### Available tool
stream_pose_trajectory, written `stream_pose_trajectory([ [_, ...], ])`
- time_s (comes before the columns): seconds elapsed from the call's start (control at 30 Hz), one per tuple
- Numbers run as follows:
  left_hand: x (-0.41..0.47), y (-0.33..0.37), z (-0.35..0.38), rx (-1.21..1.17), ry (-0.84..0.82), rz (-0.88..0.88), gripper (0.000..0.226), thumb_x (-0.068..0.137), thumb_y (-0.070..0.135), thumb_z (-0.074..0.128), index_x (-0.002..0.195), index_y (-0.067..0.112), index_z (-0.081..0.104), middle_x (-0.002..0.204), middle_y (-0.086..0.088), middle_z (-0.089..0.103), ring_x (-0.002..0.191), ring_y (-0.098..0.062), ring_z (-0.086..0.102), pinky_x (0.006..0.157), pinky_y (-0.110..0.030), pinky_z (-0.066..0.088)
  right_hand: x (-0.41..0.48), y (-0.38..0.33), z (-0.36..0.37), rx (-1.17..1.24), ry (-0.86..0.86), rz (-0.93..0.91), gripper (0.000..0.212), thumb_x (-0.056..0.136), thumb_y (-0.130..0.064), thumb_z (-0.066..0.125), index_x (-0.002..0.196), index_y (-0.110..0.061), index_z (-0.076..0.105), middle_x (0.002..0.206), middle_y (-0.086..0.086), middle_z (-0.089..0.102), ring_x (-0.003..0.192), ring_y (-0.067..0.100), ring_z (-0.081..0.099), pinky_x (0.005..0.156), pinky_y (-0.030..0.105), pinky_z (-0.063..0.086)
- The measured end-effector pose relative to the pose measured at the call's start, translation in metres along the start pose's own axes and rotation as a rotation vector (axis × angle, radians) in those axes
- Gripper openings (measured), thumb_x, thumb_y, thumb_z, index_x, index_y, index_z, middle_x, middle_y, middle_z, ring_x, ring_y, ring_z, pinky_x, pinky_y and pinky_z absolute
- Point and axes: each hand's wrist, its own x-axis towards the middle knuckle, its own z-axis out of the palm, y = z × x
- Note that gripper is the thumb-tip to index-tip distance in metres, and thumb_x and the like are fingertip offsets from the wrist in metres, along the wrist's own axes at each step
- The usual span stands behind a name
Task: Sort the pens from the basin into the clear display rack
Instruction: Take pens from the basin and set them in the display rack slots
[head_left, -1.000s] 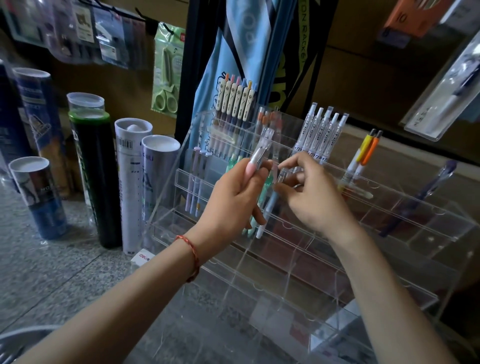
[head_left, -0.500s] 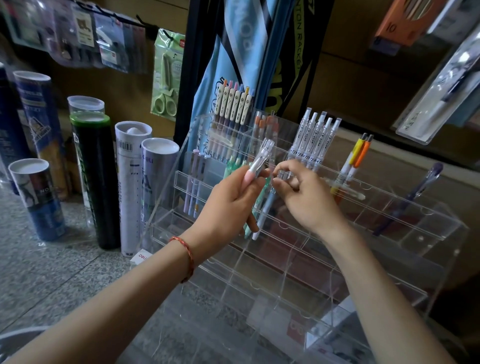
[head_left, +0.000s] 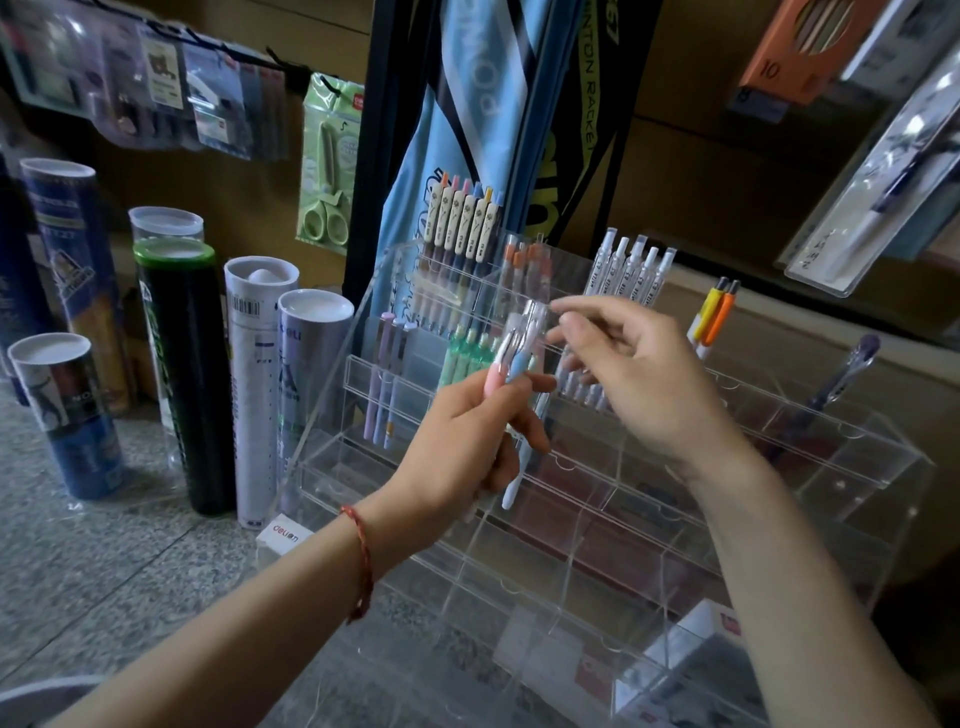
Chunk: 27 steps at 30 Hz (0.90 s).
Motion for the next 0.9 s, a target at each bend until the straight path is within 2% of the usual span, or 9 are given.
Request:
stream_pose_trajectory([
  [0.07,0.001,0.000,0.002,-0.062,-0.022,-0.037,0.025,0.096,0.020,0.040,0.107,0.005,0.057,0.061,-0.004,0.056,0.038,-0.012,0.034,0.040,-0.019,0.023,-0.001,-0.006,0.004,0.117,-0.069,0.010,0.014,0.093,-0.021,0.053,0.102,-0.031,0.059,0.095,-0.006,0.067,0.086,0.003,0.064,0.071,0.014,0.051],
  [0.2,0.003,-0.002,0.002,-0.090,-0.053,-0.072,0.032,0.095,0.019,0.043,0.113,-0.007,0.049,0.052,0.000,0.051,0.037,-0.007,0.031,0.037,-0.016,0.024,0.000,-0.001,0.008,0.376,-0.036,0.138,0.008,0.087,-0.017,0.060,0.095,-0.019,0.062,0.079,-0.005,0.066,0.073,0.004,0.064,0.069,0.016,0.052],
  [0.3,0.004,-0.004,0.002,-0.041,-0.042,-0.049,0.021,0.093,0.019,0.049,0.094,-0.001,0.056,0.052,0.001,0.049,0.037,-0.005,0.033,0.037,-0.014,0.028,0.000,0.002,0.006,0.542,-0.035,0.197,0.020,0.075,-0.025,0.063,0.093,-0.016,0.063,0.072,-0.007,0.068,0.070,0.004,0.066,0.066,0.015,0.051],
  [0.4,0.007,-0.007,0.001,0.066,0.010,0.032,0.016,0.091,0.018,0.052,0.084,0.007,0.061,0.052,0.004,0.053,0.041,-0.005,0.038,0.043,-0.014,0.033,-0.003,0.003,0.006,0.510,0.021,0.161,0.026,0.069,-0.027,0.064,0.092,-0.017,0.066,0.079,-0.005,0.071,0.076,0.005,0.068,0.068,0.015,0.052],
  [0.47,0.009,-0.004,0.002,0.089,-0.007,0.073,0.013,0.093,0.019,0.048,0.089,0.018,0.060,0.058,0.002,0.058,0.044,-0.007,0.041,0.044,-0.016,0.036,-0.001,0.001,-0.001,0.485,0.141,0.118,0.022,0.071,-0.025,0.064,0.092,-0.017,0.067,0.086,-0.002,0.072,0.085,0.010,0.068,0.075,0.019,0.053],
  [0.57,0.013,-0.002,-0.001,0.111,0.002,0.099,0.018,0.096,0.020,0.041,0.109,0.023,0.054,0.065,-0.002,0.062,0.045,-0.010,0.047,0.043,-0.014,0.039,0.004,-0.006,-0.028,0.498,0.509,-0.034,0.012,0.084,-0.020,0.062,0.095,-0.015,0.063,0.092,0.005,0.068,0.092,0.022,0.067,0.081,0.032,0.056],
  [0.63,0.015,-0.006,-0.006,0.215,0.045,0.108,0.016,0.097,0.022,0.040,0.107,0.020,0.052,0.069,-0.003,0.063,0.048,-0.010,0.048,0.046,-0.016,0.041,0.006,-0.009,-0.040,0.308,0.607,-0.191,0.013,0.086,-0.019,0.064,0.098,-0.017,0.060,0.094,0.005,0.066,0.092,0.015,0.067,0.080,0.027,0.055],
  [0.73,0.014,-0.012,-0.008,0.268,0.039,0.079,0.013,0.097,0.023,0.040,0.104,0.021,0.051,0.069,-0.001,0.062,0.048,-0.008,0.047,0.046,-0.016,0.042,0.001,0.004,-0.021,0.011,0.370,-0.194,0.017,0.087,-0.010,0.062,0.101,-0.018,0.057,0.090,-0.010,0.060,0.080,-0.006,0.062,0.070,0.010,0.049],
  [0.9,0.015,-0.012,-0.008,0.281,0.024,0.071,0.012,0.097,0.021,0.041,0.096,0.025,0.052,0.066,0.000,0.061,0.045,-0.005,0.045,0.045,-0.016,0.042,-0.003,0.027,0.006,-0.003,0.178,-0.070,0.019,0.085,-0.010,0.065,0.098,-0.024,0.060,0.089,-0.010,0.063,0.081,0.007,0.066,0.071,0.020,0.055],
])
